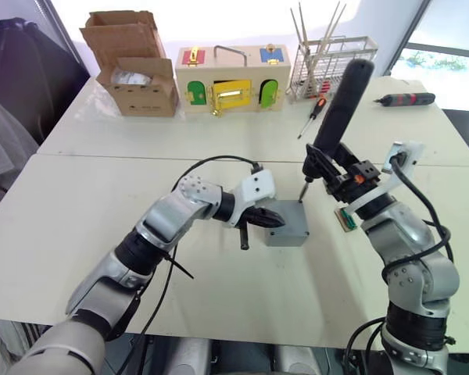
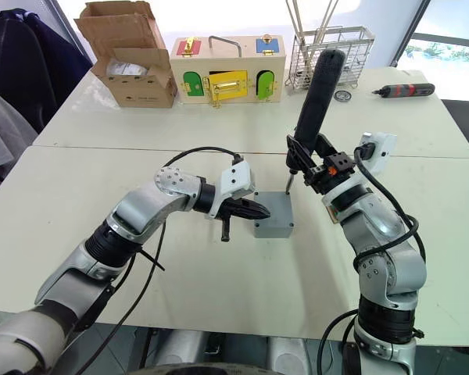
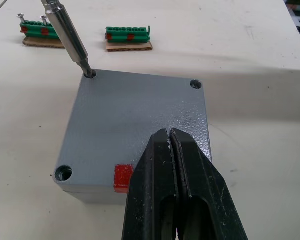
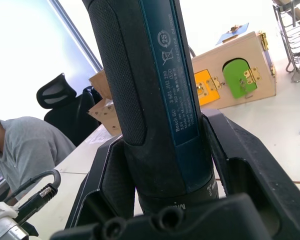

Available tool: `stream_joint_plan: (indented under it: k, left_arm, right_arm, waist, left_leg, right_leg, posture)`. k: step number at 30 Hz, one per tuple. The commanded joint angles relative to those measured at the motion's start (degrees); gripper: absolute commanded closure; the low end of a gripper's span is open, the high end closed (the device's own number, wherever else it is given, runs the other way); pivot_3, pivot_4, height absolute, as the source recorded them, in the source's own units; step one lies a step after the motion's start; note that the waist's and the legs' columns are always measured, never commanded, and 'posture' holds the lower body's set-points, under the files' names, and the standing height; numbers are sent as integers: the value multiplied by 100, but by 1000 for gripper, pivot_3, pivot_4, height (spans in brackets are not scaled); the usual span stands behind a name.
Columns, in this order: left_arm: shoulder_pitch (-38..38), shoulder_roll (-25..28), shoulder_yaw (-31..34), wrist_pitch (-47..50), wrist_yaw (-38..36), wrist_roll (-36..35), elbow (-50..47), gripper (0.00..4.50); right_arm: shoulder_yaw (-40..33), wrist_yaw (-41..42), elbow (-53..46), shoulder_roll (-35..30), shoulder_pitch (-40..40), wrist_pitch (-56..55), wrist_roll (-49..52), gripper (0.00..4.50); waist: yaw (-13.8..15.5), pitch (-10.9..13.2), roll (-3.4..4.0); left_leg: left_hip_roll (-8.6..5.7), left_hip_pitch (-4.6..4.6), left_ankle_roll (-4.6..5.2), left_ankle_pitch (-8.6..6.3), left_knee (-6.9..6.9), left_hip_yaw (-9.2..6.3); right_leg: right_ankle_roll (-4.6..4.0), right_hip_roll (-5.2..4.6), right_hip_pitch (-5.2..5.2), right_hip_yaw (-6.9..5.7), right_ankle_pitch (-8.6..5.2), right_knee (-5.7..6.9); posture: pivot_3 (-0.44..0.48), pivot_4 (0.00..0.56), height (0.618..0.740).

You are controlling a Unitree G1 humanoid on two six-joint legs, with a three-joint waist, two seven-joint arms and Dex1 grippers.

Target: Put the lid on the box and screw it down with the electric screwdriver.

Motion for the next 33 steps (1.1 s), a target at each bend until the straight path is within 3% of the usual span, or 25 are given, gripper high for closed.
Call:
stream_joint_plan:
  k: [1,13,18,21,33]
  left_arm:
    - [66,68,54,43,-10,72,-64,4500]
    - [92,15,-32,22,20,155,20,4500]
    - [132,-68,-199,-2,61,332,267,4500]
    - [167,-123,-196,71,33,347,289,4500]
    - [261,-164,-191,55,3,429,274,4500]
  right_arm:
    - [88,27,-104,-90,78,-200,0,2567]
    - [263,52,-80,-274,429,-367,38,2567]
    - [691,104,-35,-214,951,-748,-258,2567]
    - [816,97,42,-239,1089,-922,-393,2567]
    - [1001,175,341,-241,1328,-1247,-540,2567]
  waist:
    - [5,0,0]
    - [13,-4,-7]
    - [17,-45,-61]
    - [16,-75,-74]
    - [23,-150,-126]
  left_leg:
    - [0,1,0,0,0,0]
    - [0,24,3,-2,-2,-1]
    - [0,59,7,-4,-14,-3]
    - [12,109,51,-31,-27,-4]
    - [16,113,51,-33,-28,-6]
  right_leg:
    - [0,0,1,0,0,0]
    - [0,0,23,0,0,-2]
    - [-1,1,54,-1,-1,-6]
    - [1,15,129,-5,-4,-82]
    - [1,17,129,-4,-4,-80]
  posture:
    - [0,150,739]
    - [0,150,739]
    - [0,150,739]
    - [0,150,739]
    - [0,150,739]
